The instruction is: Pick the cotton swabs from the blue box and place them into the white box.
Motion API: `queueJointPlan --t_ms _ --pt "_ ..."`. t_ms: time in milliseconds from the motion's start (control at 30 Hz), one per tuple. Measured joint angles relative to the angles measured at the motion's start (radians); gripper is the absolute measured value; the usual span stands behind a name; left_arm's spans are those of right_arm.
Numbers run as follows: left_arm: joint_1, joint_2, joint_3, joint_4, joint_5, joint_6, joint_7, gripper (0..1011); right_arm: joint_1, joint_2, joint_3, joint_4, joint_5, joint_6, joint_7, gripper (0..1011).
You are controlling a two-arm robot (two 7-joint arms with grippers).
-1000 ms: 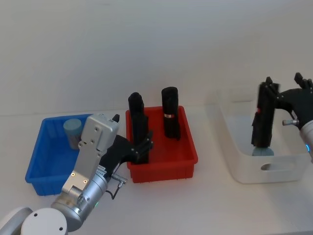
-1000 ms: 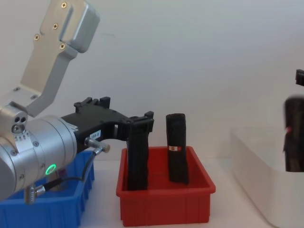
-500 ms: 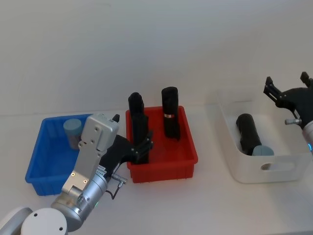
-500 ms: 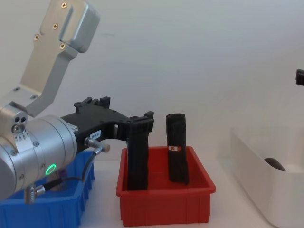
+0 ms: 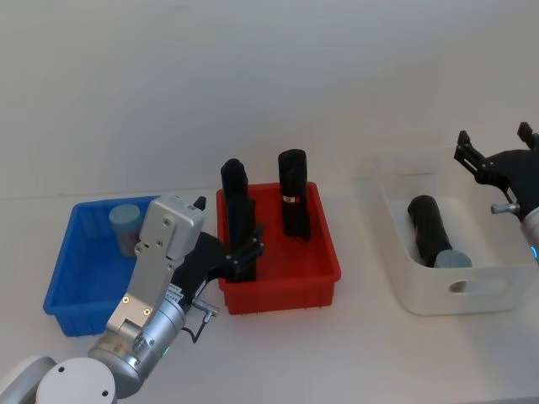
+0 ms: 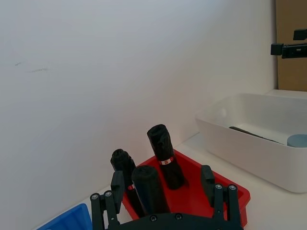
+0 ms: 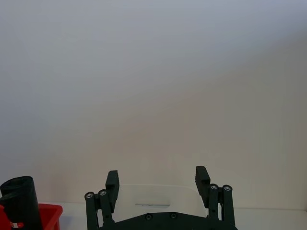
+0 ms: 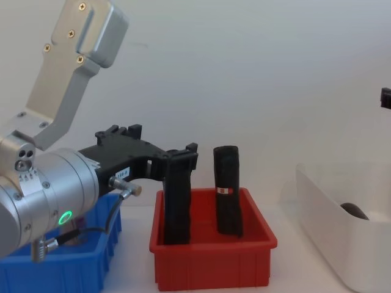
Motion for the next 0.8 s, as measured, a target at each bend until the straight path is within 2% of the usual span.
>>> queueJointPlan --t_ms 800 --pt "0.000 0.000 0.000 0.000 0.000 0.000 0.000 1004 0.000 0.000 0.001 0.001 -0.001 -0.003 0.003 1001"
